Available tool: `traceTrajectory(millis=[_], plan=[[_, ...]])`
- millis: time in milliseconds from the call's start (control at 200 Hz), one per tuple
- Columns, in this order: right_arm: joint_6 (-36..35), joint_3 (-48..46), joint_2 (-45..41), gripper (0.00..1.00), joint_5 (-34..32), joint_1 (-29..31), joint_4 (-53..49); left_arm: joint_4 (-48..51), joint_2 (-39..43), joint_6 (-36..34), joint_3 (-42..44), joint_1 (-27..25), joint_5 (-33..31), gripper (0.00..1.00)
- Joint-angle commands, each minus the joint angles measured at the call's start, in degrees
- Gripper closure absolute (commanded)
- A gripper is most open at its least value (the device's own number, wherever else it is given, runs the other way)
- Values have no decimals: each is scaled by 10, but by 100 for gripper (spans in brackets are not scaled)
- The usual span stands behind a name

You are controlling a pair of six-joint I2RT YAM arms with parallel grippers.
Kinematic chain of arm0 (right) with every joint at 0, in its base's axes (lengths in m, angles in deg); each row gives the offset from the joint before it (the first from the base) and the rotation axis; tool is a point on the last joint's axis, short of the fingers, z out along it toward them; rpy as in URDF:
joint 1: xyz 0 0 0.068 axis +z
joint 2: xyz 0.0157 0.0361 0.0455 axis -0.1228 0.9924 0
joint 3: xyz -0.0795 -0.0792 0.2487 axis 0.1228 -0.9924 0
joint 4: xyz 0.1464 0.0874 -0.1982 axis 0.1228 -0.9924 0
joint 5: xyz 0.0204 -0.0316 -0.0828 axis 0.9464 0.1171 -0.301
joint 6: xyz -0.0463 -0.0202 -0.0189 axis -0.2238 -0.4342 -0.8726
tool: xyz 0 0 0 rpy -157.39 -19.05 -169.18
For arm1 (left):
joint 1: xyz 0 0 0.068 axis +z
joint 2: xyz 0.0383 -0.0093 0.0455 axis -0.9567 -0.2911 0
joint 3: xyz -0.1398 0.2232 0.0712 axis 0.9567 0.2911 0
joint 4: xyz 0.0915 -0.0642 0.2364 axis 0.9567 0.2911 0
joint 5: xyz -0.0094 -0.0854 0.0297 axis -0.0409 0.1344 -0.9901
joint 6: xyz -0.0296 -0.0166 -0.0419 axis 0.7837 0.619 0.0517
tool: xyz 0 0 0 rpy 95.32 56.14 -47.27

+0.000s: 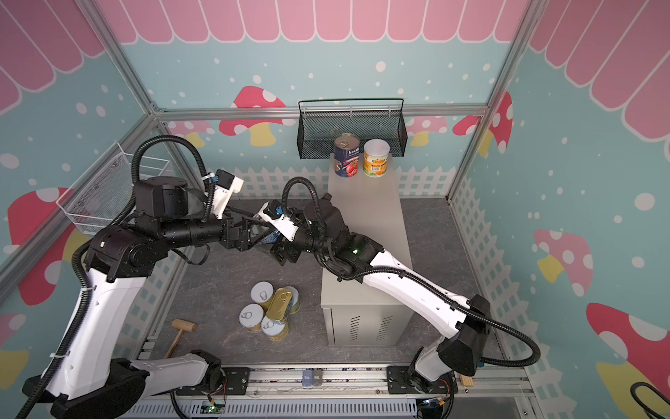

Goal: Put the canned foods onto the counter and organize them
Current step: 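Close the right gripper on the blue can held by the left gripper, then carry the blue can onto the cabinet top with right gripper while left gripper withdraws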

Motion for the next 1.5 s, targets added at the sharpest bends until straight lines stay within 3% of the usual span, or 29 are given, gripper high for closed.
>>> traceTrajectory(millis=[0, 425, 615, 795, 976, 1191, 1496], plan=[[5, 9, -28, 32, -29, -2, 46, -50, 39, -1, -11, 1, -25, 1], [-7, 65, -67, 30, -102, -25, 51, -81, 103, -25, 70, 9, -71, 1], [12, 26, -132, 30, -143, -67, 100, -92, 109, -34, 92, 7, -43, 1], [33, -52, -206, 29, -94, -152, 164, -96, 101, -50, 101, -15, -42, 1], [11, -101, -255, 28, -101, -186, 194, -101, 88, -61, 103, -62, -60, 1], [11, -146, -271, 28, -117, -216, 211, -110, 74, -72, 108, -104, -63, 1], [51, -192, -270, 28, -54, -299, 241, -129, 60, -87, 116, -148, -68, 1]])
